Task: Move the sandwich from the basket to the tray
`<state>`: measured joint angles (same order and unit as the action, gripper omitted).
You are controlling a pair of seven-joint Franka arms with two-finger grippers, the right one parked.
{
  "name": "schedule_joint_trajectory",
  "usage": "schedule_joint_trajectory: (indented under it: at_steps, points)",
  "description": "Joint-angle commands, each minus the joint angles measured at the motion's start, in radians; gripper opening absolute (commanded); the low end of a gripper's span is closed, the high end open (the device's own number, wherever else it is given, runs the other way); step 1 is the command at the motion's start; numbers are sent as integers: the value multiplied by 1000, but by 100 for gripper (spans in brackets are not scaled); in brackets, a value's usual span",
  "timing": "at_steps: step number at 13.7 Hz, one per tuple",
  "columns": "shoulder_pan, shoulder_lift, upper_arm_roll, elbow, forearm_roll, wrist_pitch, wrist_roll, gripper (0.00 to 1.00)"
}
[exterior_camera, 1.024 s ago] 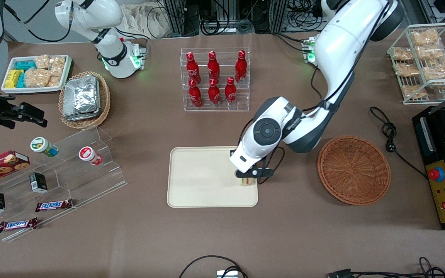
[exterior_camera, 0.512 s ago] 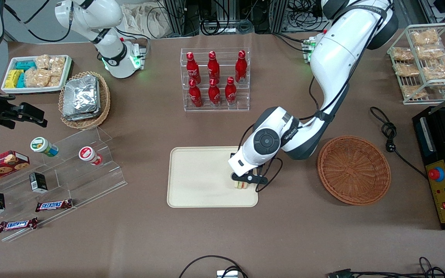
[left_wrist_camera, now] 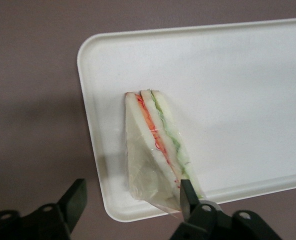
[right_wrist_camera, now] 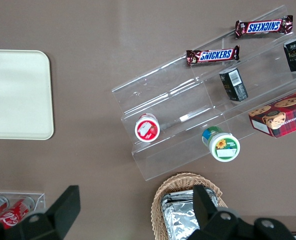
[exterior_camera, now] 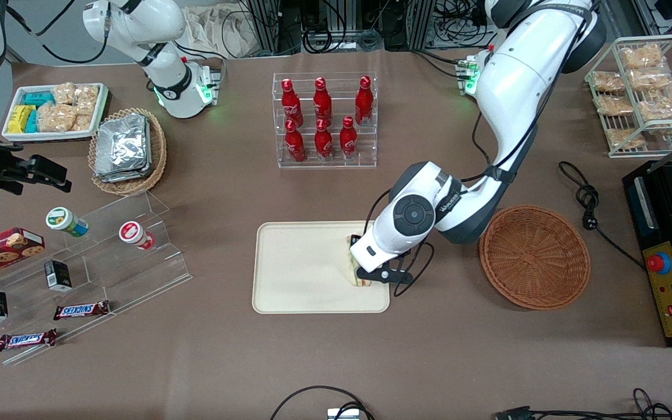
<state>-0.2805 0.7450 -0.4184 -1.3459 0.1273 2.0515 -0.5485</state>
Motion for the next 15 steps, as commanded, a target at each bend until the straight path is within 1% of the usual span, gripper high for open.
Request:
schedule_joint_trajectory:
  at_steps: [1,2,4,5,7,8,9,11,12,14,15]
  points:
    - [20,-136,0,-27,8,-117,-25,100]
    - [23,-189,0,-60,11,-123,-25,100]
    - [98,-298,-2,-166,11,-132,-8,100]
    - [151,-372,-6,-241,2,-140,27,100]
    - [217,-533,-4,-397,-8,-157,103,100]
    - [263,-580,-7,-451,-11,-157,143,100]
    - [289,-616,-5,-476,-43,-162,215,100]
    - [398,-650,-3,-467,-151,-249,338,100]
    - [452,-653,-2,-444,-173,-290,355,100]
    - [501,-639,0,-392,-160,-309,346,100]
    - [506,-626,3,-374,-140,-307,335,100]
